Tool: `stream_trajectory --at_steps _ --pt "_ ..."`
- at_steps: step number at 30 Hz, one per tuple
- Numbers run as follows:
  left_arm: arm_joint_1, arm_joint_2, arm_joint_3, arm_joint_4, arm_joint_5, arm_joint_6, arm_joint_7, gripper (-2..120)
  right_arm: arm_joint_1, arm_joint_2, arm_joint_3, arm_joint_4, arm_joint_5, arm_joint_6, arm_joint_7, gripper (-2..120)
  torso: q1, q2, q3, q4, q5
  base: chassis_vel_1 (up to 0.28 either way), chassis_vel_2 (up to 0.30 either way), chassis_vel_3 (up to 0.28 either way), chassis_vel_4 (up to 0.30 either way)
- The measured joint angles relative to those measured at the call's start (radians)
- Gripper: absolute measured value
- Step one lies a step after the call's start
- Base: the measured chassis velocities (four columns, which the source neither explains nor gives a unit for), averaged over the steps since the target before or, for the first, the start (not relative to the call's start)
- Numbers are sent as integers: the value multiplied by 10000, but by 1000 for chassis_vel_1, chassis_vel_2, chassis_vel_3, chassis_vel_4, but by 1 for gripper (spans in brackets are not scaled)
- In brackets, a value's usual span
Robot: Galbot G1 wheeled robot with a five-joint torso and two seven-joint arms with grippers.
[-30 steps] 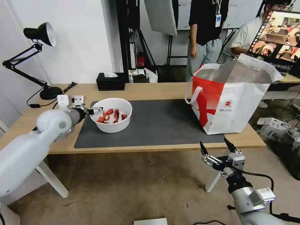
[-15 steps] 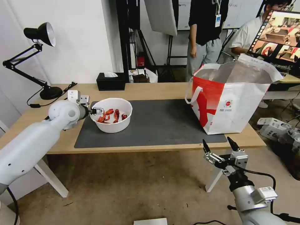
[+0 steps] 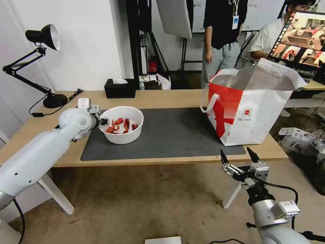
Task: Pick up the trash from the table and place it into the takeout bag.
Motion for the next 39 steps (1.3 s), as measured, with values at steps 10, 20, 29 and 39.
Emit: stream_trajectory --at_steps 10,20,29,39 --pt "191 -50 -268 -213 -452 -21 -414 0 110 -8 11 -134 54 4 0 100 1 0 0 -1 0 0 0 0 0" --pt "803 -121 -1975 -1437 -2727 -21 -2092 0 272 -186 41 -275 301 -40 154 100 0 0 0 1 0 0 0 0 0" --pt "-69 -307 -2420 -1994 -5033 -195 -3803 0 343 -260 2 -440 347 -69 161 100 0 0 0 1 0 0 0 0 0" --pt "-2861 -2004 -1121 -1954 -6514 -885 -5427 0 367 -353 10 -509 405 -99 166 100 1 0 1 -3 3 0 0 0 0"
